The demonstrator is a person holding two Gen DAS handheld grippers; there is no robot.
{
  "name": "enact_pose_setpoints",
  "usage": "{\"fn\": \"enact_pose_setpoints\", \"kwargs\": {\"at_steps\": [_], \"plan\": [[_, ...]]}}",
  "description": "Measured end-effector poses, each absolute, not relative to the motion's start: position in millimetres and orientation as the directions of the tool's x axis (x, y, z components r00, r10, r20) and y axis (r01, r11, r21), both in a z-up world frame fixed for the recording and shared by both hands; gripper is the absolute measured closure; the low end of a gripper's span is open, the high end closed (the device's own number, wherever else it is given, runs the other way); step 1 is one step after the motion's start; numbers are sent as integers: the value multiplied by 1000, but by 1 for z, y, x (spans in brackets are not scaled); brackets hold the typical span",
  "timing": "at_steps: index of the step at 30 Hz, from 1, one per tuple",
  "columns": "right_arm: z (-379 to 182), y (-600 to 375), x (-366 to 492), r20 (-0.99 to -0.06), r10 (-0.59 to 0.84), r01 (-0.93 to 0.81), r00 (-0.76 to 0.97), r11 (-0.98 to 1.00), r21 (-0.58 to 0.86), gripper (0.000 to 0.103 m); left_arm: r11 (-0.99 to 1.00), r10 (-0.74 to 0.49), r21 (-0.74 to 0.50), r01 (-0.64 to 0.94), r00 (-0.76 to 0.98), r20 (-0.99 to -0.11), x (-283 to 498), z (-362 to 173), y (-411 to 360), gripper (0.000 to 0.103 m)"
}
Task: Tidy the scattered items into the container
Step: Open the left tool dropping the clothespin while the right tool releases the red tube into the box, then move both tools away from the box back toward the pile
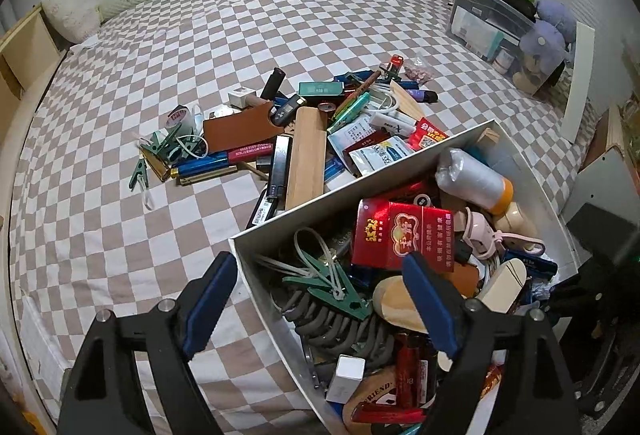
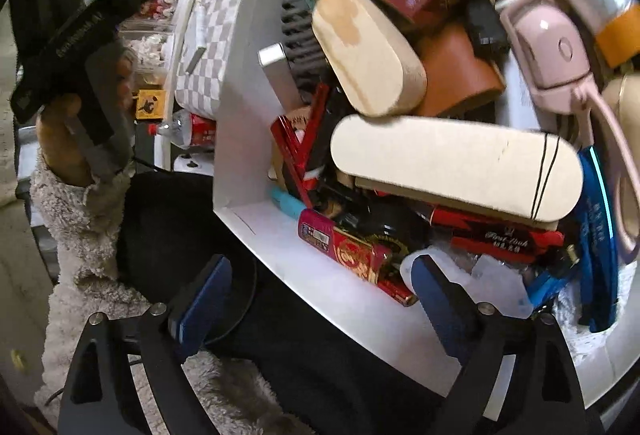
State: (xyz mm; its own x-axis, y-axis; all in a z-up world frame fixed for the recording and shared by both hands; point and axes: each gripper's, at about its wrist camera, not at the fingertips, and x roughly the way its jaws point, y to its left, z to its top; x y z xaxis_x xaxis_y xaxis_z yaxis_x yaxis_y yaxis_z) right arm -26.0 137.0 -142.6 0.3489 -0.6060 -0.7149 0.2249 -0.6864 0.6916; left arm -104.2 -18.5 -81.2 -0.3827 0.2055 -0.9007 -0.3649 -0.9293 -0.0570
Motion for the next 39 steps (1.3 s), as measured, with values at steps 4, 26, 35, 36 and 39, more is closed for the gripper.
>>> {"fn": "enact_pose_setpoints", "kwargs": {"at_steps": [4,26,35,36,39], "plan": [[-135,145,-33,-715,-628,227,309,-681,696,11,-930,212,-66,-363,-378,-901,-104,-81,-18,18],[-79,155,-54,-874,-420,502,-245,-826,256,0,-929,251,-102,-356,-402,-881,-98,-68,-18,18],[-65,164,-65,-853,-424,483,-306,-841,245,0,-925,265,-104,-365,-426,-865,-95,-59,-13,18],[-64,163,-66,-849,-424,479,-315,-843,244,0,-925,267,-105,-365,-431,-862,-95,-57,-13,18],[-55,168,-71,-836,-420,463,-352,-855,234,0,-925,272,-104,-367,-444,-854,-95,-53,-12,18]]}}
